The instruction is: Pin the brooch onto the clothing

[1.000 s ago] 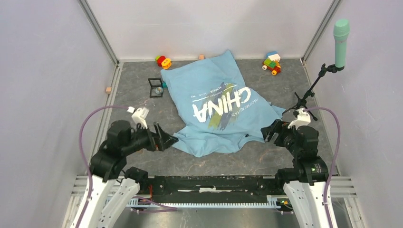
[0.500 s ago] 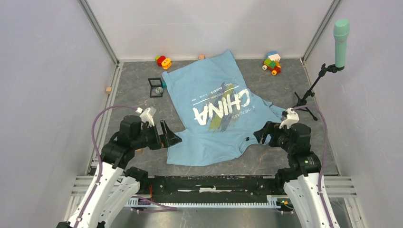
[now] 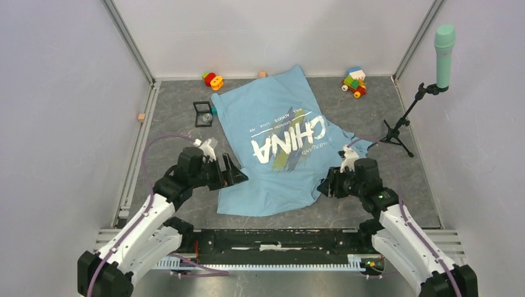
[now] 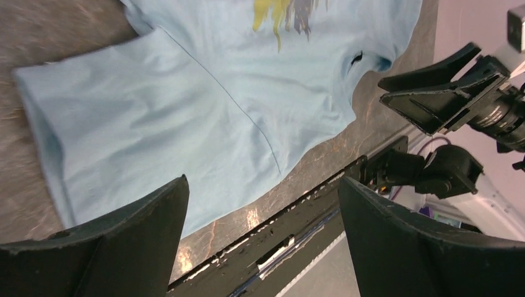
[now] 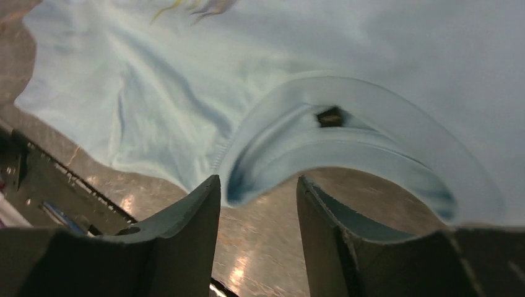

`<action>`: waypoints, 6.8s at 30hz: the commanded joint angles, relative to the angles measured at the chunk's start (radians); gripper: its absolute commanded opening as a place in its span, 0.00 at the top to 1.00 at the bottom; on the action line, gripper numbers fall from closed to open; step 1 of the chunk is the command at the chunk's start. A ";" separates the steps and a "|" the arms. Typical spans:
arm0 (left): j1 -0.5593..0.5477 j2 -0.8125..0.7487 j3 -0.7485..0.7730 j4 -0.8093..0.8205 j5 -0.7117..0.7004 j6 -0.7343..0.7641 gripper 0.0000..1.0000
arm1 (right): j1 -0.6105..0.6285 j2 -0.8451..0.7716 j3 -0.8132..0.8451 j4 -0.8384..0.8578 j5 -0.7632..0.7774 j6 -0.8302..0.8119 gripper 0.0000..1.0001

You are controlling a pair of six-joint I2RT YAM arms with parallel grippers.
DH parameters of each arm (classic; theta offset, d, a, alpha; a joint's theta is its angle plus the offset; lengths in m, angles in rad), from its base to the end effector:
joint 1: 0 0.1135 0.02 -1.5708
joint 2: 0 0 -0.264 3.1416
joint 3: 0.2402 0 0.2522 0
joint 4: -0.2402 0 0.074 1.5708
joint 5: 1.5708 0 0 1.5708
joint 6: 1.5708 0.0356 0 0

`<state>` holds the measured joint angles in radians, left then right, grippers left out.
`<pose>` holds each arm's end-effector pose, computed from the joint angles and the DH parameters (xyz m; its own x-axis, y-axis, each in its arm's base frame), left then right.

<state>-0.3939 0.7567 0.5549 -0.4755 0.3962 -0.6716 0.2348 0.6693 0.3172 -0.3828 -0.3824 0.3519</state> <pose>0.1455 -0.0754 0.2375 -0.8461 -0.2700 -0.4595 0.1345 0.7262 -0.6742 0.1360 0.0462 0.1774 -0.7794 0.1424 -0.6102 -0.2306 0.8403 0.4906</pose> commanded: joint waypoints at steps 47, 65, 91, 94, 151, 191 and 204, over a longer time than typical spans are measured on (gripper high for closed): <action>-0.238 -0.005 -0.099 0.212 -0.453 -0.079 0.00 | 0.556 0.352 0.359 0.098 0.651 0.101 0.08; -0.208 -0.038 -0.417 0.337 -0.499 -0.185 0.00 | 0.391 0.384 0.143 0.143 0.679 0.190 0.02; -0.203 0.009 -0.092 0.089 -0.646 -0.170 0.00 | 0.253 0.303 0.199 0.287 0.633 -0.050 0.02; -0.203 0.208 0.025 0.062 -0.649 -0.071 0.00 | 0.253 0.295 0.175 0.314 0.585 -0.064 0.02; -0.091 0.298 0.159 0.027 -0.477 0.095 0.00 | -0.073 0.131 0.040 0.243 0.643 -0.045 0.04; -0.088 0.155 0.339 -0.043 -0.401 0.333 0.00 | -0.457 0.628 0.097 0.678 0.348 -0.153 0.62; -0.088 0.129 0.335 -0.043 -0.401 0.331 0.00 | -0.475 0.509 0.065 0.459 0.675 -0.123 1.00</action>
<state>-0.4881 0.9073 0.8925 -0.5514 -0.0185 -0.3725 -0.2230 1.2530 0.3851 0.1459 0.1207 0.2123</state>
